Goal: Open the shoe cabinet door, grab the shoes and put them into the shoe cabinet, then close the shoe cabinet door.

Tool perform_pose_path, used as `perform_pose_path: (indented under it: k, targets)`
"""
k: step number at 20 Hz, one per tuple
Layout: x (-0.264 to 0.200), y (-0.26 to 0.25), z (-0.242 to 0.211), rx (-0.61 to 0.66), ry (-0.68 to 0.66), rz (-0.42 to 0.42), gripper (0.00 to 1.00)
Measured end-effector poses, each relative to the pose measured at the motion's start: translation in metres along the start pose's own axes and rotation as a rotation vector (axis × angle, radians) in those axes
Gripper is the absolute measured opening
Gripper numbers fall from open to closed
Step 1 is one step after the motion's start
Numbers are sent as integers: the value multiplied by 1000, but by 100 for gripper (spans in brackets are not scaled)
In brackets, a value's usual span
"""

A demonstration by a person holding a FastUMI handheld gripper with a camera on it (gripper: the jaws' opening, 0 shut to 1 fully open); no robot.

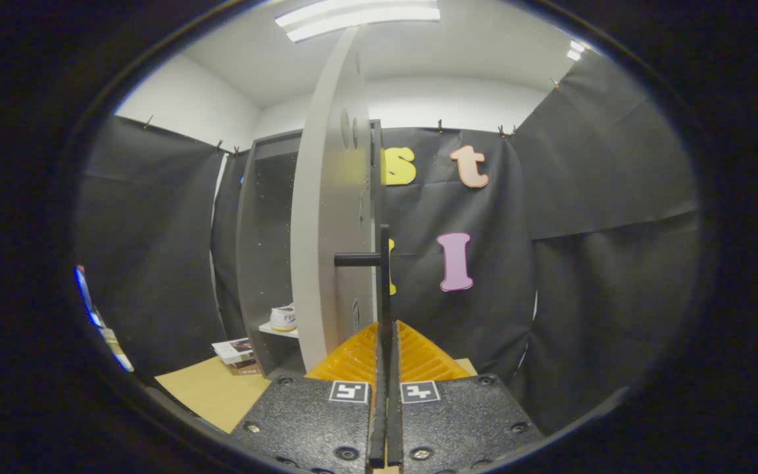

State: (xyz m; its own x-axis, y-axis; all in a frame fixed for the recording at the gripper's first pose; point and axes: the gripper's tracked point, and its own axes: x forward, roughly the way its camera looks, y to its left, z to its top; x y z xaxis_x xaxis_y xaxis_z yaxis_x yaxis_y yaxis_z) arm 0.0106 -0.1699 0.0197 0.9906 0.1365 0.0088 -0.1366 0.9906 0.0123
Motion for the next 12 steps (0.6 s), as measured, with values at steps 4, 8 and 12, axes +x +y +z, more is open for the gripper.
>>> perform_pose_path:
  k: [4, 8, 12]
  targets:
    - [-8, 0, 3, -24, -17, 33, 7]
    - [-61, 2, -10, 5, -27, -20, 51]
    - [-77, 18, -29, 5, 6, -78, 81]
